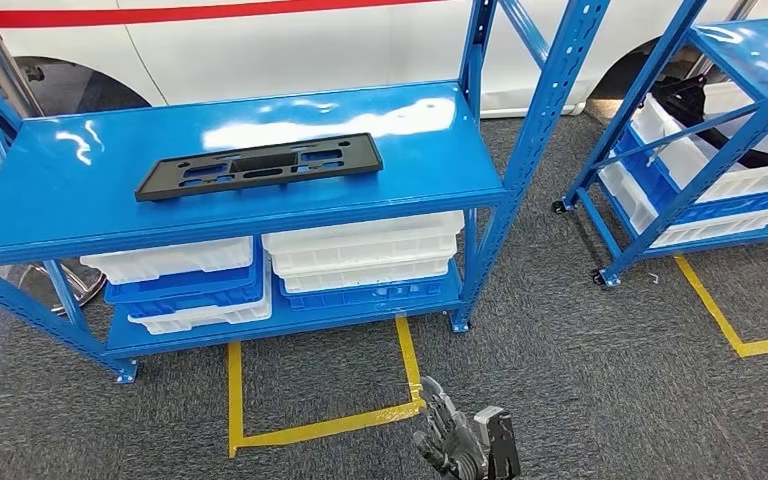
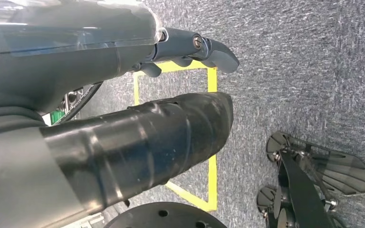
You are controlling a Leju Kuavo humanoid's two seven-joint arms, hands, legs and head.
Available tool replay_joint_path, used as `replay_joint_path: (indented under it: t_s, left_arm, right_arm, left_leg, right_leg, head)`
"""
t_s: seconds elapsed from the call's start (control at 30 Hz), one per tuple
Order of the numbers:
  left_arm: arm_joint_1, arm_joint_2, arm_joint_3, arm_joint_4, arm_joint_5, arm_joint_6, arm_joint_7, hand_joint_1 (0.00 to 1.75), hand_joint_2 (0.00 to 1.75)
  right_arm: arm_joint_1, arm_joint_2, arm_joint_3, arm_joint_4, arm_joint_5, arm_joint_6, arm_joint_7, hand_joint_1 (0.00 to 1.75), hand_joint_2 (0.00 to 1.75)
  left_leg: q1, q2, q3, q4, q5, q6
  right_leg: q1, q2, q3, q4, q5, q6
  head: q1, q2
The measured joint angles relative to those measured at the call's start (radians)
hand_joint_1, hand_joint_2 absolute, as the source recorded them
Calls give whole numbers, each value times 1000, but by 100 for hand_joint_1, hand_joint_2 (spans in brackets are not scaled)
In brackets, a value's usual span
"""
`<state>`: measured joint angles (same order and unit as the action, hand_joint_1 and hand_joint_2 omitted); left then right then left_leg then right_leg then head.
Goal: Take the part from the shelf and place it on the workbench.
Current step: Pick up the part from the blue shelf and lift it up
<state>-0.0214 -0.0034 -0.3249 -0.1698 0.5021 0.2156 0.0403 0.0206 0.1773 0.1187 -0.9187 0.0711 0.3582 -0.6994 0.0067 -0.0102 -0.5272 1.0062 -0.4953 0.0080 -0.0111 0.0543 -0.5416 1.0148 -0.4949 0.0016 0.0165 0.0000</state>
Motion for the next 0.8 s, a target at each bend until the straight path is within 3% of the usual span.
replay_joint_path:
  t_s: [0.13,0.23,0.3,0.37,0.4,0.43,0.5,0.57,0.6,0.73,0.8]
  left_arm:
    - [-2,0,-2,0,9,-1,15,0,0]
    - [-3,-1,-2,0,13,-1,22,0,0]
    - [-3,-2,-2,0,17,-2,25,0,0]
    - [-2,-2,-2,0,21,-2,28,0,0]
    - [-2,-1,-2,0,23,-3,29,0,0]
    - [-2,-1,-2,0,24,-4,29,0,0]
    - [-2,-1,-4,0,22,-9,29,0,0]
    - [-2,0,-7,1,18,-12,28,0,0]
    - [-3,0,-9,1,18,-12,29,0,0]
    - [-4,1,-12,2,18,-12,30,0,0]
    - [-5,1,-14,2,18,-13,30,0,0]
  right_arm:
    - [-10,4,74,-1,30,-120,39,0,0]
    - [-12,7,125,-21,35,-177,84,0,0]
    - [-13,8,149,-36,37,-204,100,0,0]
    - [-10,7,174,-51,39,-230,117,0,0]
    - [-7,6,191,-63,37,-242,126,0,0]
    - [-4,5,210,-77,34,-254,129,0,0]
    - [0,-2,260,-115,21,-269,123,0,0]
    - [0,-13,311,-152,2,-264,110,0,0]
    - [1,-18,333,-168,-8,-258,107,0,0]
    - [7,-38,396,-214,-24,-248,104,0,0]
    - [7,-45,413,-229,-24,-247,104,0,0]
  left_leg:
    - [-3,0,-1,4,-1,3]
    - [5,6,5,-12,8,16]
    - [9,13,12,-23,14,24]
    - [9,19,13,-23,12,25]
    - [9,21,14,-21,10,24]
    - [10,22,15,-20,7,22]
    - [12,22,23,-15,-3,13]
    - [12,22,28,-7,-15,-1]
    - [11,22,28,-4,-19,-7]
    - [15,23,27,3,-34,-30]
    - [17,21,-5,75,-78,-35]
  right_leg:
    - [-3,1,0,-2,2,3]
    - [0,-10,-5,12,-8,11]
    - [1,-33,-45,95,-54,15]
    - [-2,-43,-118,229,-108,18]
    - [-5,-43,-146,275,-114,20]
    - [-8,-44,-157,284,-101,21]
    - [-14,-50,-121,190,-25,23]
    - [-13,-57,-68,74,23,20]
    - [-10,-58,-57,46,26,16]
    - [-3,-53,-52,31,20,-13]
    - [-4,-52,-45,24,20,-27]
  head:
    - [0,0]
    - [0,0]
    - [1,0]
    - [1,0]
    - [1,0]
    - [1,0]
    - [1,0]
    - [1,0]
    - [1,0]
    - [1,0]
    - [0,0]
